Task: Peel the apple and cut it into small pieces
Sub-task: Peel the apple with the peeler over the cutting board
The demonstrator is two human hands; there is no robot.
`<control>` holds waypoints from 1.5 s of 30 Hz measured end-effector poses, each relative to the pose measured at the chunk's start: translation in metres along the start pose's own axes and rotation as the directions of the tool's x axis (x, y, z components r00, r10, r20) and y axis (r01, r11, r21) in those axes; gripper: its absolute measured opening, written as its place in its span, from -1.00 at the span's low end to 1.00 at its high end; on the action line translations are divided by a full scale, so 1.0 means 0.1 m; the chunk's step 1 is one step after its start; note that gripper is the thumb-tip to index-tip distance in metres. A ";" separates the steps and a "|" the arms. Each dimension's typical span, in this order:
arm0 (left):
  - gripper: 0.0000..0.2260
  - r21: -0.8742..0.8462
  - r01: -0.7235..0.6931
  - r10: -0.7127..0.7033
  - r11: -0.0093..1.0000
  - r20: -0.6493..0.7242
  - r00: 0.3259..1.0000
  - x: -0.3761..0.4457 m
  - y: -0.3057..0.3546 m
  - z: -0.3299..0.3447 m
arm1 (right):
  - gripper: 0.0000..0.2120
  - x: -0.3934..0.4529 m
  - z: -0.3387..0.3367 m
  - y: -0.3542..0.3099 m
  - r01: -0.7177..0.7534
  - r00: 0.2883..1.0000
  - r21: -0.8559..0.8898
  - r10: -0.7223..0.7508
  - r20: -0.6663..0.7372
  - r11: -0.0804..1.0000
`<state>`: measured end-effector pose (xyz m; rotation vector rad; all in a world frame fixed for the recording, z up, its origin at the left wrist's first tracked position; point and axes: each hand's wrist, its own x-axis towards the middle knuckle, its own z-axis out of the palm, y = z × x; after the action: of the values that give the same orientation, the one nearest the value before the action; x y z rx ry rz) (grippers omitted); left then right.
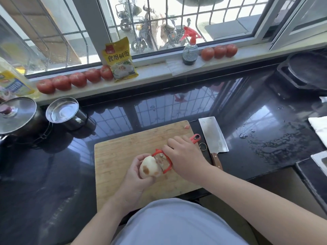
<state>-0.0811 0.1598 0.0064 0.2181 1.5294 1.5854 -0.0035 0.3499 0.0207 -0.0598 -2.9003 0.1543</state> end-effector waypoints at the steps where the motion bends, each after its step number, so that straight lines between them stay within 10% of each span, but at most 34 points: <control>1: -0.42 0.009 -0.010 0.010 1.000 -0.006 1.000 0.00 -0.01 0.01 | -0.85 0.01 -0.01 -0.02 0.005 1.000 -0.005 -0.005 0.002 1.000; 13: -0.30 -0.221 0.021 -0.032 0.975 -0.048 0.998 0.00 -0.04 0.05 | -0.65 -0.08 0.21 0.19 -0.274 0.882 -0.138 0.306 0.359 0.952; 20: -0.44 0.240 -0.038 0.078 0.970 -0.163 0.984 -0.01 0.01 0.07 | -0.80 0.03 0.03 0.09 -0.230 0.968 -0.036 0.233 0.098 0.972; 27: -0.49 0.281 -0.073 0.136 0.957 -0.210 0.968 -0.03 0.06 0.16 | -0.89 0.03 0.06 -0.16 -0.157 0.987 -0.074 0.154 -0.044 0.985; 35: -0.53 0.106 -0.087 0.111 0.991 -0.247 0.963 -0.04 0.05 0.11 | -0.72 -0.12 0.18 0.21 -0.329 0.786 -0.295 0.433 0.441 0.897; 45: -0.53 0.269 -0.060 0.143 0.961 -0.302 0.942 0.02 0.01 0.13 | -0.88 0.06 0.05 -0.22 -0.157 0.987 -0.077 0.152 -0.060 0.985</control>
<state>-0.0744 0.1707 0.0089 0.1938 2.0090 1.5542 -0.0110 0.3280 0.0192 -0.2990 -2.8455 0.0599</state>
